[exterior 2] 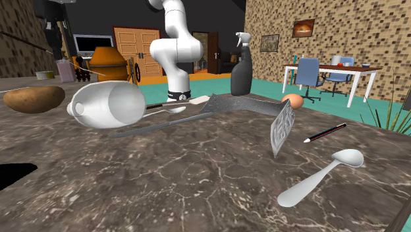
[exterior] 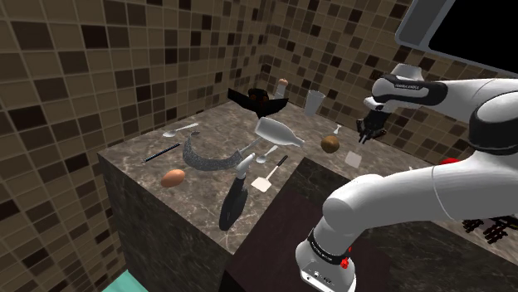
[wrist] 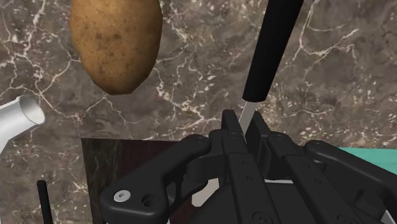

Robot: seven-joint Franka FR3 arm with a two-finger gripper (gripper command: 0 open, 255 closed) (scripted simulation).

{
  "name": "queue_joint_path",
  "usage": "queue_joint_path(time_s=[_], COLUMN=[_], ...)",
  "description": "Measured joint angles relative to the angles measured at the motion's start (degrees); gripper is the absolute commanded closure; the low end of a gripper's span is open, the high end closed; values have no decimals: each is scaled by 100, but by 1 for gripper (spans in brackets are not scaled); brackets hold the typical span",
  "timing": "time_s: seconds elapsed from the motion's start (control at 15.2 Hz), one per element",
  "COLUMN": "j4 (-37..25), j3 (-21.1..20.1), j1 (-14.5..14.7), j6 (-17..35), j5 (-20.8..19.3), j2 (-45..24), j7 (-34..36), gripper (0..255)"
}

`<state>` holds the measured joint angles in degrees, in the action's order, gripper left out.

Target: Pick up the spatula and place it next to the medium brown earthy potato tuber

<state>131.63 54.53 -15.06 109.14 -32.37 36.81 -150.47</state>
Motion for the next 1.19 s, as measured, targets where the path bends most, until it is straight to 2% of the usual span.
queue_joint_path(time_s=[0.26,0.46,1.19], j4=[-437,-840,-437], j3=[601,1175,1904], j1=[58,296,587], j6=[-29,7,756], j5=[-81,-70,-266], j2=[-123,-308,-463], j7=[-624,-1066,-1107], gripper=[255,255,255])
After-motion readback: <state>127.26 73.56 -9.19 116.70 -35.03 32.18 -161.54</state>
